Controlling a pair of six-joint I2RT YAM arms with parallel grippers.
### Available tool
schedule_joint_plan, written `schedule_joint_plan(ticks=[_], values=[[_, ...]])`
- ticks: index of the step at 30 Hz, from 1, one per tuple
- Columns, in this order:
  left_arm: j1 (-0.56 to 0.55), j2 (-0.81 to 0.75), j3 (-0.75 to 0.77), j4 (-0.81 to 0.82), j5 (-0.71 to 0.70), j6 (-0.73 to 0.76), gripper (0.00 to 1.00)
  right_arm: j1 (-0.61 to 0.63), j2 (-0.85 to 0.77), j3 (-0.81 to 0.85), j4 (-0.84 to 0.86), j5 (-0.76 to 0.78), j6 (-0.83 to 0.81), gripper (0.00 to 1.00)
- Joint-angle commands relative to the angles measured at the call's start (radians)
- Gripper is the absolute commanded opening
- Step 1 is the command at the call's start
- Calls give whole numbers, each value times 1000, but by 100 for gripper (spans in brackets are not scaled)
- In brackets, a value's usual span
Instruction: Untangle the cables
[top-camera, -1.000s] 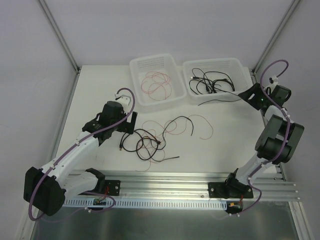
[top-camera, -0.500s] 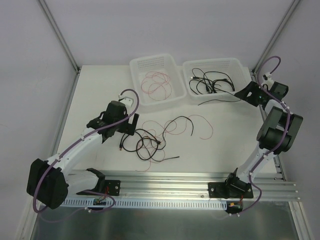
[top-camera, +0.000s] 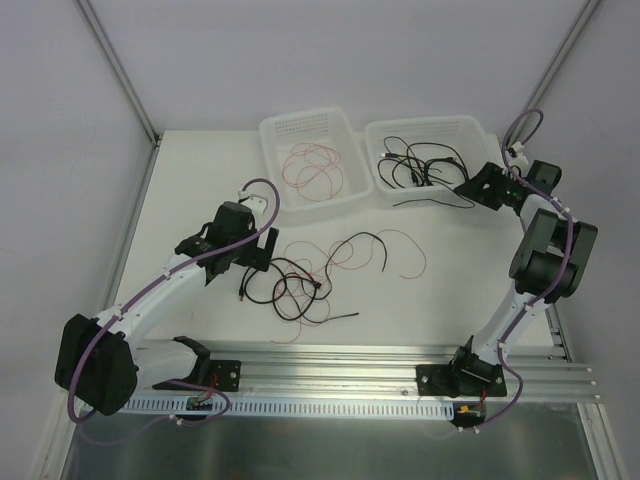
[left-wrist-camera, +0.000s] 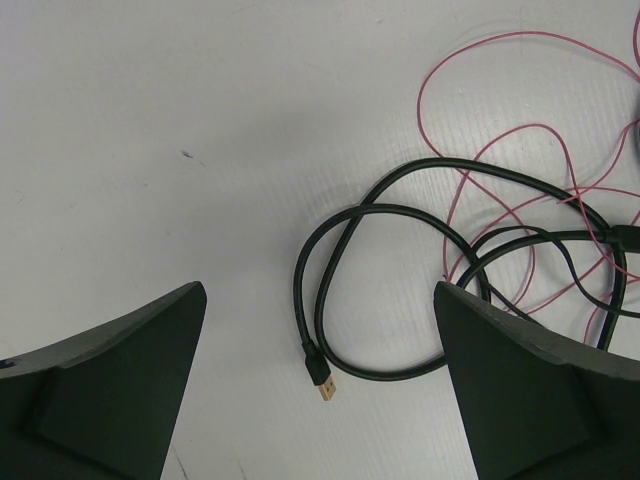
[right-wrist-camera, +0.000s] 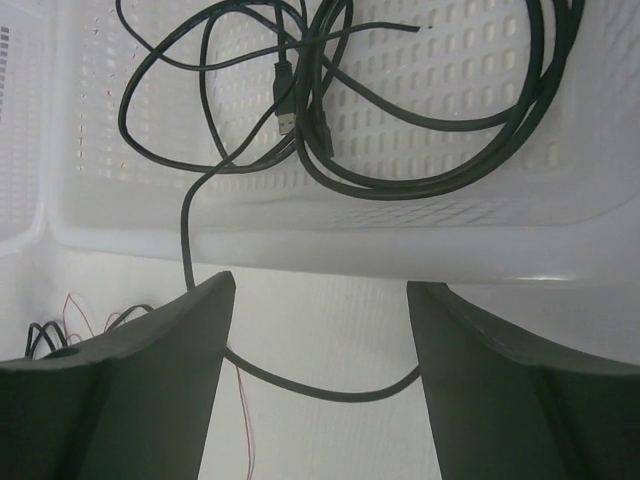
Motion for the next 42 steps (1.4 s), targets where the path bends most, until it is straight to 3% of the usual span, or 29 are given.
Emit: schedule_joint_plan(ticks=[1,17,35,38,39,42], values=[[3,-7,27,-8,11,18,99,9,-50,-27,8,-72,-31,73],[4,-42,29,-20,23,15,99,9,-155,-83,10,10,48,70],[4,-68,29,-32,43,12,99,24,-166,-94,-82,-66,5,71],[3,-68,30,-32,46,10,99,30,-166,-94,-102,-60,-11,64],[4,-68,29,-32,48,10,99,32,-165,-94,-102,-62,-11,55],[3,-73,30,-34,51,10,99,33,-157,-91,-114,-69,-14,43]])
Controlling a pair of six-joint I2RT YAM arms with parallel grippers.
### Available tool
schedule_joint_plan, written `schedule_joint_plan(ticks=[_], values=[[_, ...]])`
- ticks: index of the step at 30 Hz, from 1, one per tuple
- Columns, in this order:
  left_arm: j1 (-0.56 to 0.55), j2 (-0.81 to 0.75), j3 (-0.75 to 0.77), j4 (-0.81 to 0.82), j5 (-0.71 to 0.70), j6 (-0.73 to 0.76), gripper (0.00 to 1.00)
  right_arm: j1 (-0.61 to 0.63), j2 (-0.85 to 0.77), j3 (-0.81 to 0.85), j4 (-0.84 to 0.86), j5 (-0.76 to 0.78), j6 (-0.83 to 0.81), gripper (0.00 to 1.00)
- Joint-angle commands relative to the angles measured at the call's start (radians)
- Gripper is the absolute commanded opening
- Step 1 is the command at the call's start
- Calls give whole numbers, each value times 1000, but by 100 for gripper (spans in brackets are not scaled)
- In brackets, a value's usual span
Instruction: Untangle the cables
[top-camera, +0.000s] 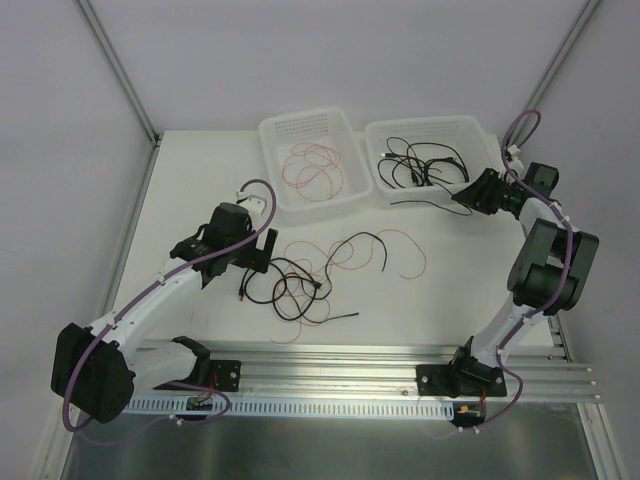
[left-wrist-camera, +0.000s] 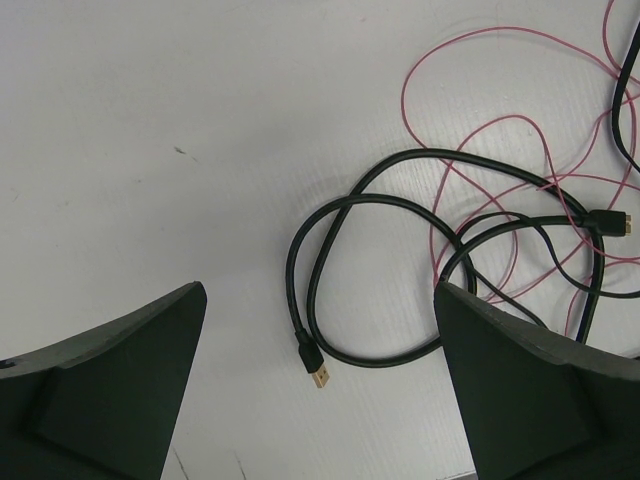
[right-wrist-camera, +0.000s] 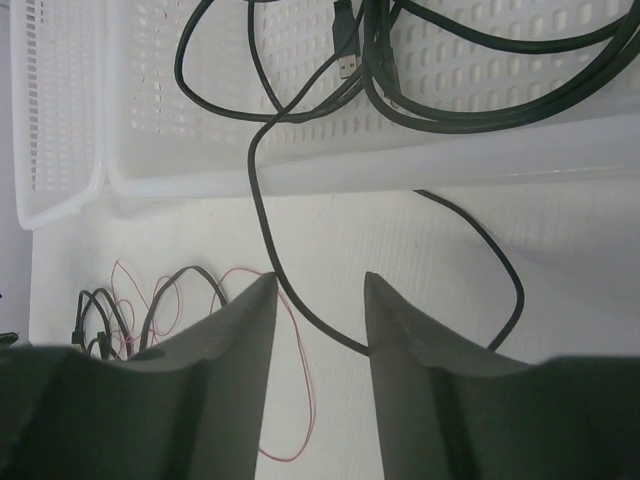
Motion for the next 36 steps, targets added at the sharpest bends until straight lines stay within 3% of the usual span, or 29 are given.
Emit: schedule_joint_plan(ticks=[1,6,14,17,29,36], values=[[3,-27,30,-7,23,10,99,7,-35,-6,-18,-46,-39,41],[3,-28,30,-7,35,7,99,14,-25,-9,-36,-58,-51,27],[3,-38,29,-10,33,7,99,39,-22,-15,-42,-83,-56,13],[3,-39,29,-10,35,7,99,50,-27,-18,-38,-96,-47,1],[3,-39,29,-10,39,6,99,86,-154,95,-21,-118,130,1],[3,-30,29,-11,41,6,99,103,-114,290,42,-133,432,1]])
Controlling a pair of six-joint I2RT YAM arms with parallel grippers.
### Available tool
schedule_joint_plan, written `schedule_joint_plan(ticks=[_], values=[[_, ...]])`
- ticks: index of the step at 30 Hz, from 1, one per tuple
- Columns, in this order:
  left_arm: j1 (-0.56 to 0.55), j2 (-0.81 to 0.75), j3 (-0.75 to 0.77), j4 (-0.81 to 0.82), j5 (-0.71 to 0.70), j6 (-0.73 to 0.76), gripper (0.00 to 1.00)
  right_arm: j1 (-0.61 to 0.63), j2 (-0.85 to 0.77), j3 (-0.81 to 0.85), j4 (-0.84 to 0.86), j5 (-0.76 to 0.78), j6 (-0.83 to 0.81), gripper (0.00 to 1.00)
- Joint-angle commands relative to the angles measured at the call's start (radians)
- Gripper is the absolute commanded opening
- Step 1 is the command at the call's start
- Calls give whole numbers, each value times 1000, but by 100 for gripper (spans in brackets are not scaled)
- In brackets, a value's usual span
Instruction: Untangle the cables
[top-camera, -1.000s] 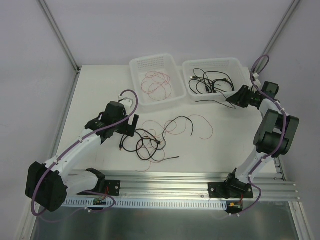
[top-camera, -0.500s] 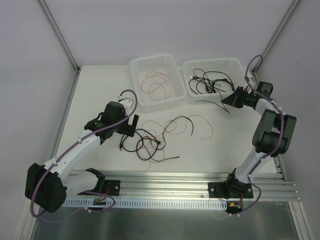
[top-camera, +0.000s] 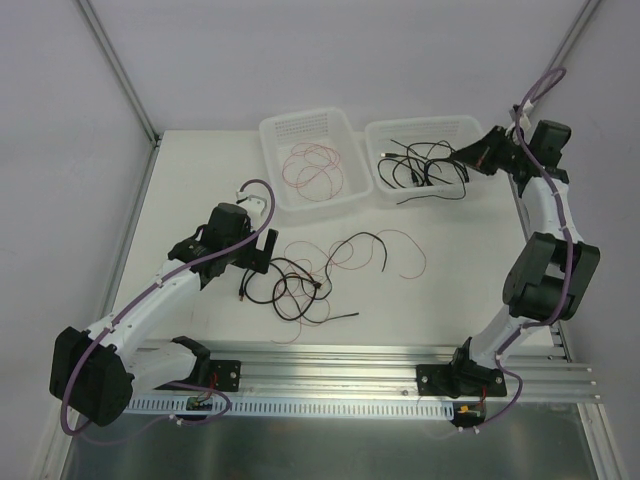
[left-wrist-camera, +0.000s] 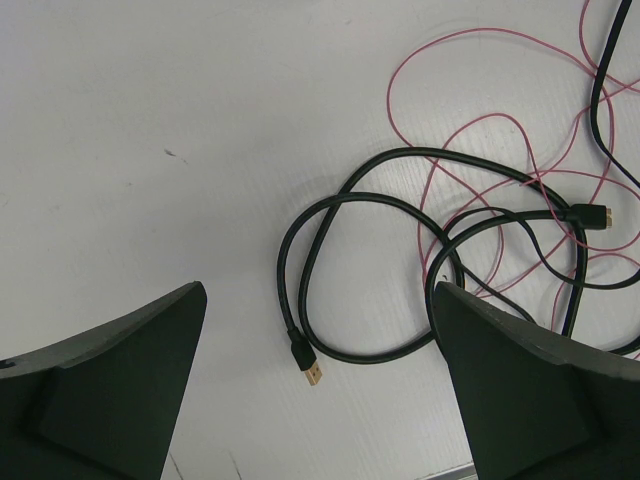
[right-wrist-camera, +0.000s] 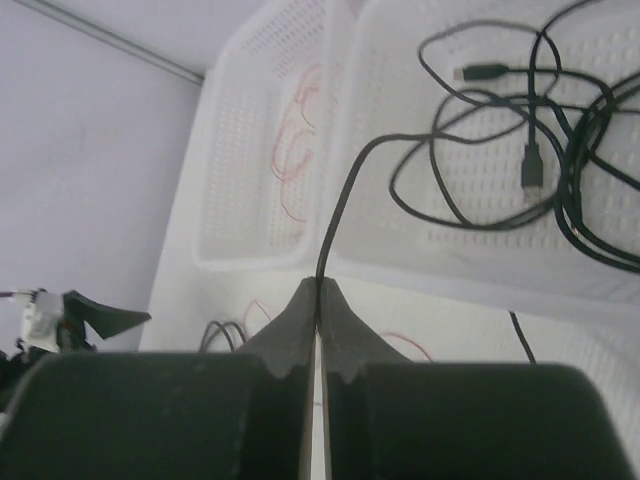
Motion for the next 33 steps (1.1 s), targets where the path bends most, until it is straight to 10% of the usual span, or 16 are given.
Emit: schedule_joint_plan(ticks=[1,13,22,33], values=[[3,-12,30,-3,17,6,99,29,-2,144,80,-59,203,1],[3,15,33,-9,19,6,99,73,301,479,1003,-36,1169,1],[3,20,32,-11,14,9,99,70,331,477,694,30,742,1],[3,34,35,-14,16,11,99,42,414,260,628,83,605,1]])
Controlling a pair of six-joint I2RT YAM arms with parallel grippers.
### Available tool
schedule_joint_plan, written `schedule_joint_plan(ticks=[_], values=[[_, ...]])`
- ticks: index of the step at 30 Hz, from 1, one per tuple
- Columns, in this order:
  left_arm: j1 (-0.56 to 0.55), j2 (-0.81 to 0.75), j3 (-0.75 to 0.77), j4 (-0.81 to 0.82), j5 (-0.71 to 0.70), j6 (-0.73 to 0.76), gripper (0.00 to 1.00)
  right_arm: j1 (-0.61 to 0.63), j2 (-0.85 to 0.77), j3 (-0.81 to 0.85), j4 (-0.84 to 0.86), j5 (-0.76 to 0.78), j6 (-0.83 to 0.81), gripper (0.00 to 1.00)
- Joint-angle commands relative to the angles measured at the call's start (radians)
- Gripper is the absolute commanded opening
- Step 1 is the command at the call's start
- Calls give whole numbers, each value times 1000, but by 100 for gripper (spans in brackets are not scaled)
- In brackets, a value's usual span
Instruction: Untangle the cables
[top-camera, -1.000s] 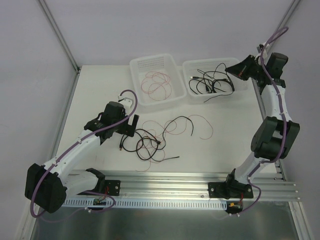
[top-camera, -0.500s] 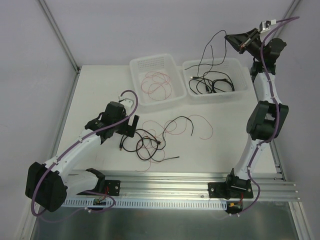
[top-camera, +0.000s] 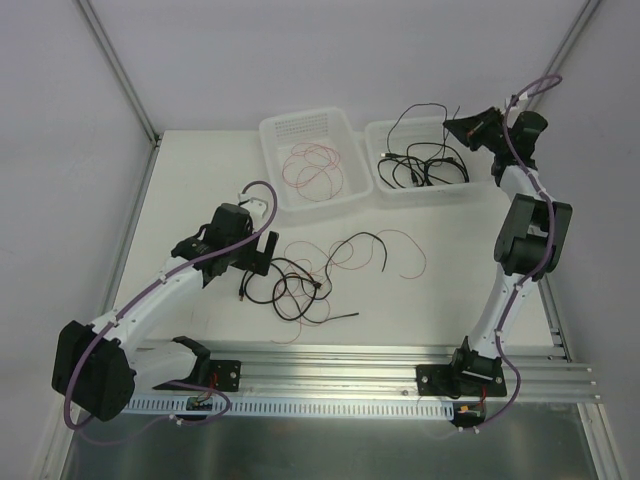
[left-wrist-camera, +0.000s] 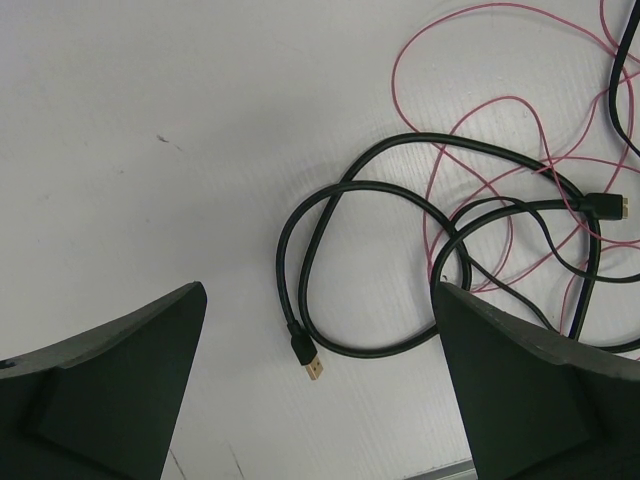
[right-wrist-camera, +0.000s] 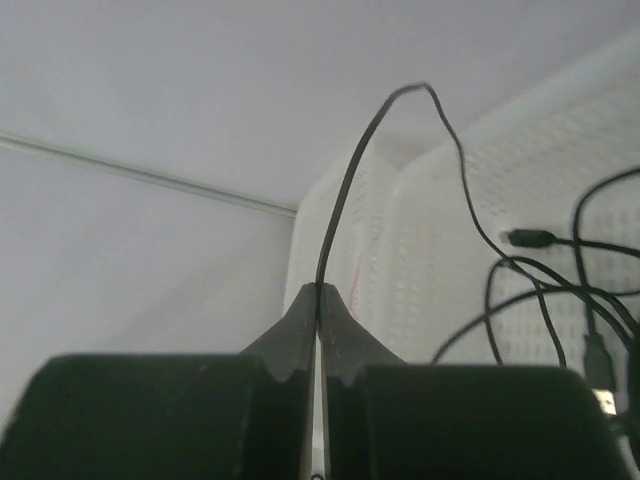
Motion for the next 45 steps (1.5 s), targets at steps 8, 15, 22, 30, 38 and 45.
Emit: schedule_joint_plan(ticks=[8,15,22,30,38,45], values=[[3,9,35,-3,15,9,99,-8,-59,-70,-456,302,-458,23],[3,-5,35,-5,15,7,99,-7,-177,-38,-700,594,-640,43],[3,-18,35,-5,17,4,99,35,-317,-12,-849,729,-807,65],[3,-31,33,-5,23,-11,99,143,-588,-177,-939,870,-897,99],[1,-20,19,-10,57,-112,99,375,-887,-450,-1038,809,-880,97],[-5,-29,-48,-19,143,-362,99,651,-1036,-717,-1027,829,-759,98]])
